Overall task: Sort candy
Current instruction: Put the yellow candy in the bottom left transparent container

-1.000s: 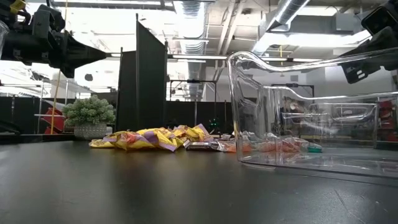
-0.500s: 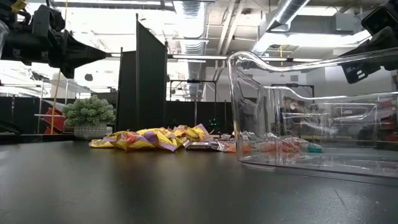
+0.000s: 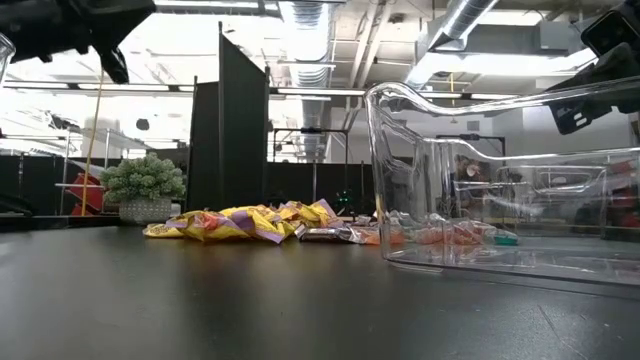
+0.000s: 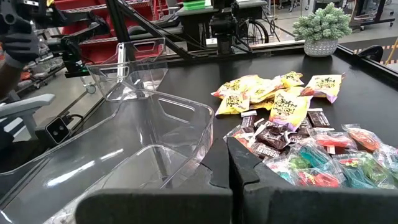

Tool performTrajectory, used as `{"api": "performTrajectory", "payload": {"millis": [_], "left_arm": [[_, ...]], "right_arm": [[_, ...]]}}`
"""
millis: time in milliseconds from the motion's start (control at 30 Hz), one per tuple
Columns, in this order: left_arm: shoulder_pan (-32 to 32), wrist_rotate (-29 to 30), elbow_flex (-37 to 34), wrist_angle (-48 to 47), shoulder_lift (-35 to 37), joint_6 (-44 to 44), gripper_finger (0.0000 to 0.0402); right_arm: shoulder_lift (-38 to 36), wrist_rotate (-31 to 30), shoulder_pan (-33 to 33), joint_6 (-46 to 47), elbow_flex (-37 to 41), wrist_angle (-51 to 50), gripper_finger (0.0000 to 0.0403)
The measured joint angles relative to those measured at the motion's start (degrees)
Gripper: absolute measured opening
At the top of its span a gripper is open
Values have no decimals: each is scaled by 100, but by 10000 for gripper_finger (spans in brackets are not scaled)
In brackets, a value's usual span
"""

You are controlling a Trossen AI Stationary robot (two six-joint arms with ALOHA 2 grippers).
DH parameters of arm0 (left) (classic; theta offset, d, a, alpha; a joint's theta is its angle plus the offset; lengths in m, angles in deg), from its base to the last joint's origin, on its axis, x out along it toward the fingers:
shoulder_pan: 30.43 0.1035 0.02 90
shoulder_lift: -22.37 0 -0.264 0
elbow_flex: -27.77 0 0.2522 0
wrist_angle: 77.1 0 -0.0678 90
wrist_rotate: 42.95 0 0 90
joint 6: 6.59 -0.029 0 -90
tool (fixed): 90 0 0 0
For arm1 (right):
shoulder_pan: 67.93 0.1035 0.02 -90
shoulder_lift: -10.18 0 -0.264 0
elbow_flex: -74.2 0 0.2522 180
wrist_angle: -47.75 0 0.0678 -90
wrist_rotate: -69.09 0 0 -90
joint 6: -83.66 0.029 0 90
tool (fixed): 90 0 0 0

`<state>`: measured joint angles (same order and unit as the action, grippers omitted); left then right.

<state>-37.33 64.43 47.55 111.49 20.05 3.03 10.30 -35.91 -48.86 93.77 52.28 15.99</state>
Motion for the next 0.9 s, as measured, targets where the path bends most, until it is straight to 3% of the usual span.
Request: {"api": "performTrajectory", "payload": {"millis": [167, 367, 433, 533, 767, 900], "left_arm": [[0, 364, 216, -49, -571, -18, 0], [48, 601, 855, -153, -1790, -269, 18], [118, 600, 1201, -406, -2269, -261, 32], [242, 601, 1859, -1246, -2970, -205, 54], [734, 518, 3189, -3858, -4628, -99, 89], [1122, 174, 3539, -4960, -5400, 84, 103]], "right_arm": [[0, 1, -2, 1, 2, 0, 0], [0, 0, -1, -13, -1, 10, 0], [2, 0, -8, -508, -5, 67, 0], [0, 0, -9, -1349, -22, 86, 0], [2, 0, -9, -1864, -22, 175, 0], [2, 0, 29, -1859, -23, 1392, 0]]}}
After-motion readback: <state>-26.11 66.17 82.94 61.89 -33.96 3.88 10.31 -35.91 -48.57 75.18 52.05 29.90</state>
